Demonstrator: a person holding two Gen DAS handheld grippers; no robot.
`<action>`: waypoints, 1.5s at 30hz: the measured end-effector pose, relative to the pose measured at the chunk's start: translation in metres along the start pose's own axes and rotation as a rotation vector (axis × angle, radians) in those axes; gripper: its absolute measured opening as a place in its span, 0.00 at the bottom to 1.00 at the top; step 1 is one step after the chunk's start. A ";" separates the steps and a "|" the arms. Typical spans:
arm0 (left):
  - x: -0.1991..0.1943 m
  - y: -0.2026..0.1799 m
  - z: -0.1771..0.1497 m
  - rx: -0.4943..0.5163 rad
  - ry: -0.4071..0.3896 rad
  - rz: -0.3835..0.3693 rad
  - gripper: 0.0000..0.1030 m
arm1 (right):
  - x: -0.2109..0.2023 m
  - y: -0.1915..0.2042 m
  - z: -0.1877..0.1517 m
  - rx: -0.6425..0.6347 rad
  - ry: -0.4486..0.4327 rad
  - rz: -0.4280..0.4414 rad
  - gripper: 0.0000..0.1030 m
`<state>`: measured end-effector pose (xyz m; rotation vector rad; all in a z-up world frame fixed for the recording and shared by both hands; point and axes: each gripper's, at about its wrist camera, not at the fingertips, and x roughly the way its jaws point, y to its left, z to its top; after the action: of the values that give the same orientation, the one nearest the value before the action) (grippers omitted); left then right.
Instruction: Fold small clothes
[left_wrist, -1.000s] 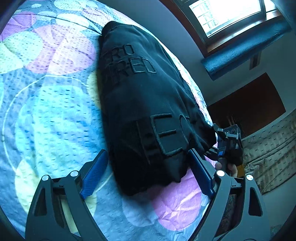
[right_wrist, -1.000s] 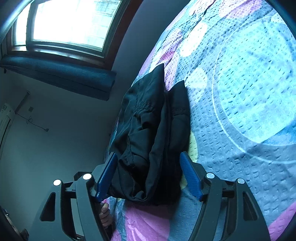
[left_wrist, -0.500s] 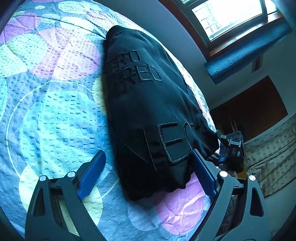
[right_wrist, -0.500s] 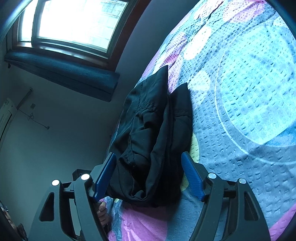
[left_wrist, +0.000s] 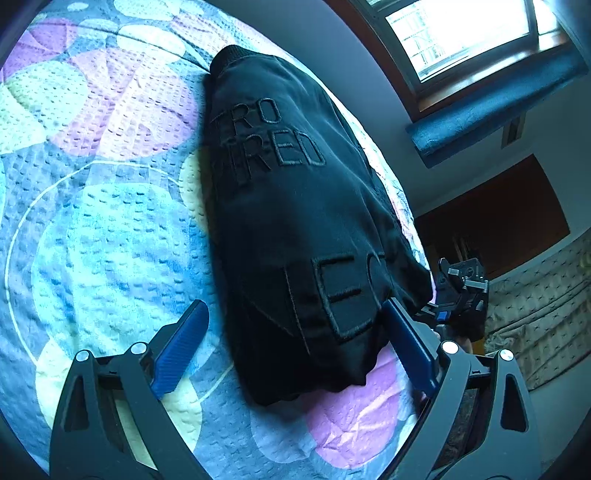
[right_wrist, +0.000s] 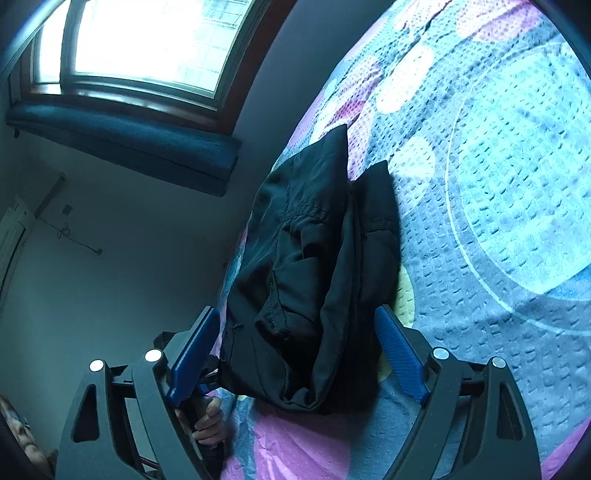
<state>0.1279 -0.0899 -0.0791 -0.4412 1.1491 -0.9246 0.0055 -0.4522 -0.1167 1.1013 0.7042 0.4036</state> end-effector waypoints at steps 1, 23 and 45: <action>0.002 0.001 0.005 -0.011 0.006 -0.009 0.91 | 0.000 -0.002 0.004 0.013 0.001 0.002 0.82; 0.042 0.000 0.048 0.054 0.064 -0.019 0.91 | 0.053 0.008 0.068 -0.116 0.146 -0.242 0.84; 0.045 -0.003 0.059 0.112 0.027 0.031 0.77 | 0.105 0.025 0.061 -0.197 0.204 -0.197 0.61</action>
<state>0.1854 -0.1366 -0.0806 -0.3198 1.1196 -0.9651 0.1248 -0.4172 -0.1102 0.8039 0.9241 0.4103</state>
